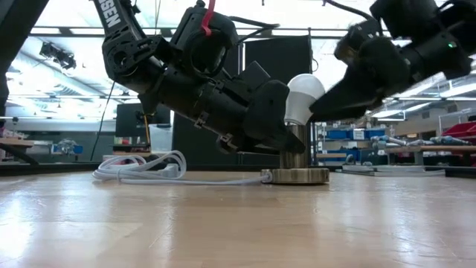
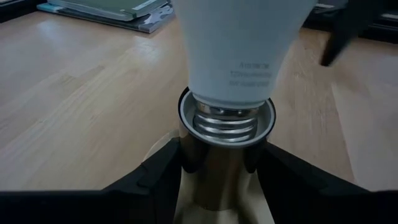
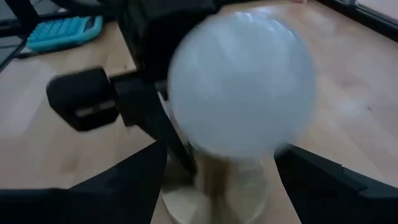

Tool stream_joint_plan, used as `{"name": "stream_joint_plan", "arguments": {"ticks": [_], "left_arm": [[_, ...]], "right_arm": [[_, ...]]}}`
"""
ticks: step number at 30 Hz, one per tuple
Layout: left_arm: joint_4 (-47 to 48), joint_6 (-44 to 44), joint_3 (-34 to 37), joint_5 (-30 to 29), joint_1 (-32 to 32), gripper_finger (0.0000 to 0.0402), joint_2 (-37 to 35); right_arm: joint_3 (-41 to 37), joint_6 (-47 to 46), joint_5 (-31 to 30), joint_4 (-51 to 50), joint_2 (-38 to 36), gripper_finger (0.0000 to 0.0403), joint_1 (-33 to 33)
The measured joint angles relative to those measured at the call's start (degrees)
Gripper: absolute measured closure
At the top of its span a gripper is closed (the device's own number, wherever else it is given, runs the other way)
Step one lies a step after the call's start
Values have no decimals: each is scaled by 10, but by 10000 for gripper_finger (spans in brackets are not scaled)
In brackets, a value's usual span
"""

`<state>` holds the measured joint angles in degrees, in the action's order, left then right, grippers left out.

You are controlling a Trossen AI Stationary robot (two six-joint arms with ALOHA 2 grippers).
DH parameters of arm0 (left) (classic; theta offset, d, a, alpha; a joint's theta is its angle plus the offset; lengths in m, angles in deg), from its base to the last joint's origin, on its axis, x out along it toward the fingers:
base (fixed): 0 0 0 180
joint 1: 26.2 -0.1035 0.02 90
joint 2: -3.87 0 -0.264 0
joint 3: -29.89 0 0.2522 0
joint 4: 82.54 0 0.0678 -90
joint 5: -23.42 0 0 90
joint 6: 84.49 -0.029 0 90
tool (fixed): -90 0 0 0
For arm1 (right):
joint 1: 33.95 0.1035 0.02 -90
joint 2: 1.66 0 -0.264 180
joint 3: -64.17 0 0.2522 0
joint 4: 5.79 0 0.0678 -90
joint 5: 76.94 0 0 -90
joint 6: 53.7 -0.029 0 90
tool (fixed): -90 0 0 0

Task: Screw lightbulb
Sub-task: Insert the lightbulb into the lamp holder

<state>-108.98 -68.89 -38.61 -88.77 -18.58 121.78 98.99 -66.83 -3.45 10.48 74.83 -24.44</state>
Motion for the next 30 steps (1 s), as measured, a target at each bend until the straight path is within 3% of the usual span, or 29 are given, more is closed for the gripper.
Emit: {"name": "stream_joint_plan", "arguments": {"ticks": [9, 30], "left_arm": [[4, 11, 0, 0, 1, 204, 0], [0, 9, 0, 7, 1, 204, 0]], "right_arm": [[53, 29, -1, -7, 37, 94, 10], [79, 52, 10, -78, 40, 94, -13]]}}
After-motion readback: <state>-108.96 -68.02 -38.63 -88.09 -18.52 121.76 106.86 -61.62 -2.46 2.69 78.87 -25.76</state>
